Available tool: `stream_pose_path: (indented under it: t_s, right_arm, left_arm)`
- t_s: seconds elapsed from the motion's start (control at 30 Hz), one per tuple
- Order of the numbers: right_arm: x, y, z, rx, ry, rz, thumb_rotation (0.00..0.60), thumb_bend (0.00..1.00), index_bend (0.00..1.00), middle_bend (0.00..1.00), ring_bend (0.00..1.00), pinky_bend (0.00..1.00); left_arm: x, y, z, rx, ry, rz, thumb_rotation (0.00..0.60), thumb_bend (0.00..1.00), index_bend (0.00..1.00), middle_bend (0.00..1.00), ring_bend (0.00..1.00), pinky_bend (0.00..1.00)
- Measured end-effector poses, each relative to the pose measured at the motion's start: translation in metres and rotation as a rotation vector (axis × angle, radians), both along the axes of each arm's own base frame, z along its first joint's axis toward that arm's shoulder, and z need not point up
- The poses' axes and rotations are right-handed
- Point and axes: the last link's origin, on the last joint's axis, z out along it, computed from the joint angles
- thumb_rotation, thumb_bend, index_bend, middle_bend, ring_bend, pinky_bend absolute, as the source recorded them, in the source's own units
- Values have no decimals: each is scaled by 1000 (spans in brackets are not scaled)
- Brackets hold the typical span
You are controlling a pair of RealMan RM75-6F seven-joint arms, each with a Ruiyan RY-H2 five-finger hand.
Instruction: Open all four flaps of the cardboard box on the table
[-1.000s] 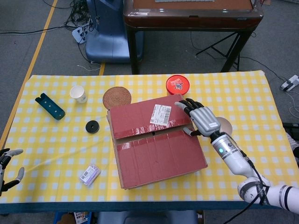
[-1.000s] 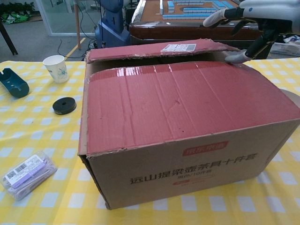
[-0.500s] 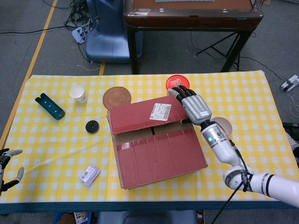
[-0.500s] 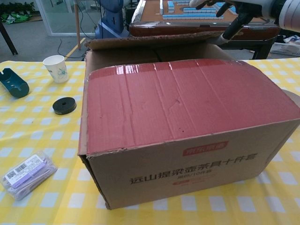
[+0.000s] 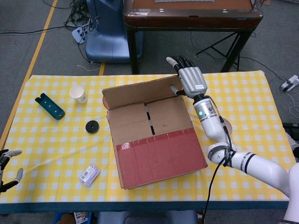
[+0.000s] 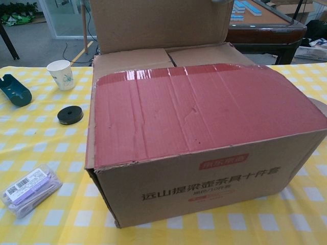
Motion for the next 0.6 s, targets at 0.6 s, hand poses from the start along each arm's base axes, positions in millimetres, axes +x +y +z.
stream_pose_path:
  t_s: [0.6]
  right_arm:
    - [-11,-36,-6,-51,56,-123,600,339,105,83,41,117]
  left_arm:
    - [-7,-7,3,-9,-6,20,600,434,353,276,157,0]
